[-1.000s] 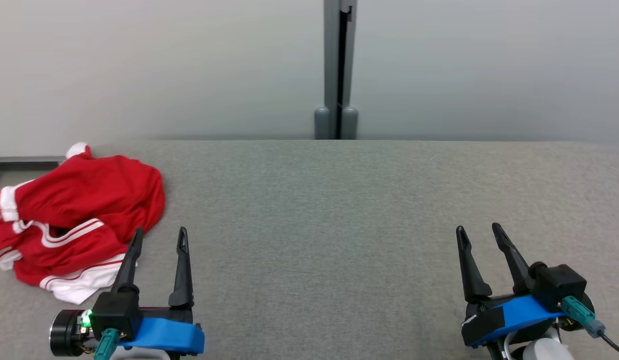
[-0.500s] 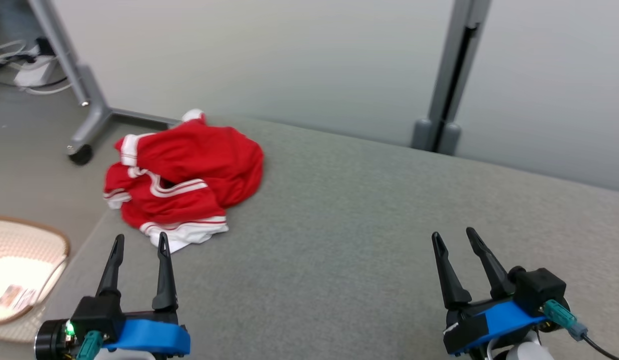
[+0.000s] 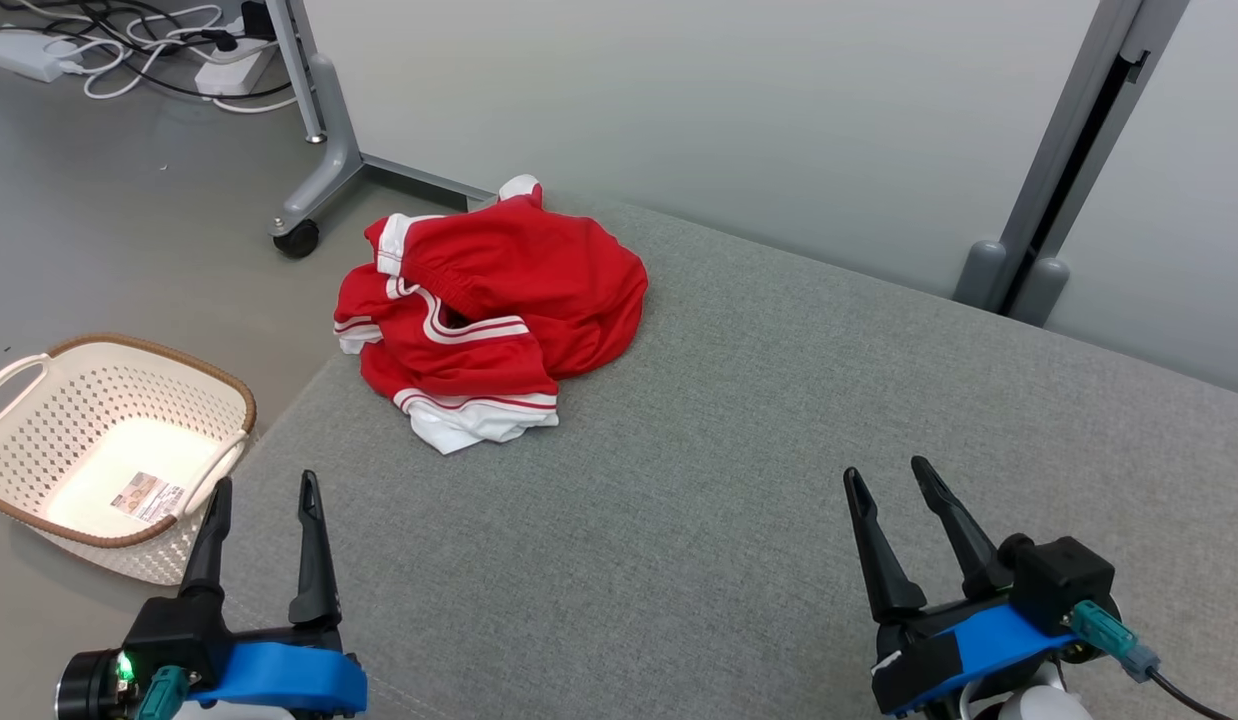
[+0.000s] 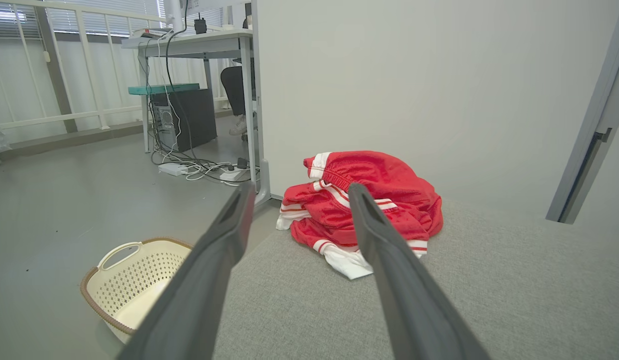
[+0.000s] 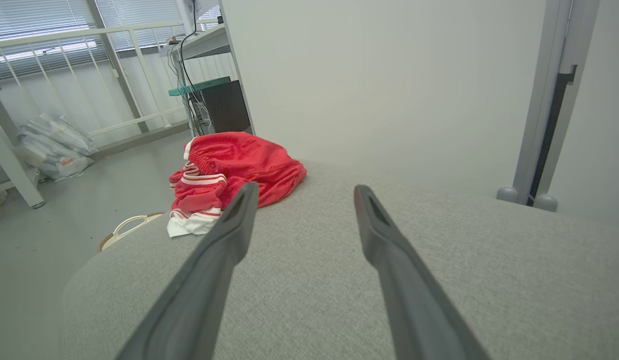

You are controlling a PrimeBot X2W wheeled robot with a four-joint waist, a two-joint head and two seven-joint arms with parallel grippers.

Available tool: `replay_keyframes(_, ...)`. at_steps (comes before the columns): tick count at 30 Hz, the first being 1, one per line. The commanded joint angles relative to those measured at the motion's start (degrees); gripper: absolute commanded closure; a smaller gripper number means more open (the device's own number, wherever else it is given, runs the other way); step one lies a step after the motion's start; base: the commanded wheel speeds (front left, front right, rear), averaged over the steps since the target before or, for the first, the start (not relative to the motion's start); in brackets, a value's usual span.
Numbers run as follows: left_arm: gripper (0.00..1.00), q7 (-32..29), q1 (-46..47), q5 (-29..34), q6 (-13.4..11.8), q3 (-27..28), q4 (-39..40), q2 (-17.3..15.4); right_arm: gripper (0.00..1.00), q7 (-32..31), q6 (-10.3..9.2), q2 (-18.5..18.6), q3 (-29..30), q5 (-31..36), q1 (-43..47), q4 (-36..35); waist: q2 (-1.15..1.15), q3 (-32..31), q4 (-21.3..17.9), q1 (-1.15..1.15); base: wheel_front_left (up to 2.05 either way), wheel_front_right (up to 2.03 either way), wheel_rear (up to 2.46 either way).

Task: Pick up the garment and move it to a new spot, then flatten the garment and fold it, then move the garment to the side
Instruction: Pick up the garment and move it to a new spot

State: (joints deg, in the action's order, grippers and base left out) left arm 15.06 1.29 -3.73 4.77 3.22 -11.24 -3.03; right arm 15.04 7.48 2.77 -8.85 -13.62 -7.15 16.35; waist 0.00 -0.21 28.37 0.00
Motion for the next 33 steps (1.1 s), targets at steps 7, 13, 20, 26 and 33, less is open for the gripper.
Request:
replay_keyframes(7,0.00,0.18,1.47,-1.57,0.42,1.96,-0.48,0.06,0.00,0.20,0.03,0.21,-0.77,0.37,-1.12,-0.33,0.00,0.63,-2.00,0.00,0.00,0.00,0.00)
replay_keyframes(13,0.00,-1.00,8.14,-5.50,1.88,2.32,-1.85,-2.56,0.00,0.20,0.02,0.23,-0.11,1.58,-1.91,-2.72,0.00,2.85,-5.57,0.00,0.00,0.00,0.00)
replay_keyframes(20,0.00,-15.88,18.41,-13.05,2.36,5.57,-4.74,-8.88,0.00,0.20,0.02,0.25,-1.14,1.59,-3.56,-4.08,0.00,6.25,-12.85,0.00,0.00,0.00,0.00)
replay_keyframes(26,0.00,-30.27,23.74,-19.58,2.62,9.02,-12.40,-15.49,0.00,0.20,0.03,0.27,-2.14,1.02,-5.50,-4.37,0.00,9.47,-19.49,0.00,0.00,0.00,0.00)
replay_keyframes(33,0.00,-34.42,27.20,-23.04,2.54,12.38,-25.08,-20.40,0.00,0.19,0.03,0.43,-2.45,0.79,-7.81,-4.97,0.00,13.92,-25.75,0.00,0.00,0.00,0.00)
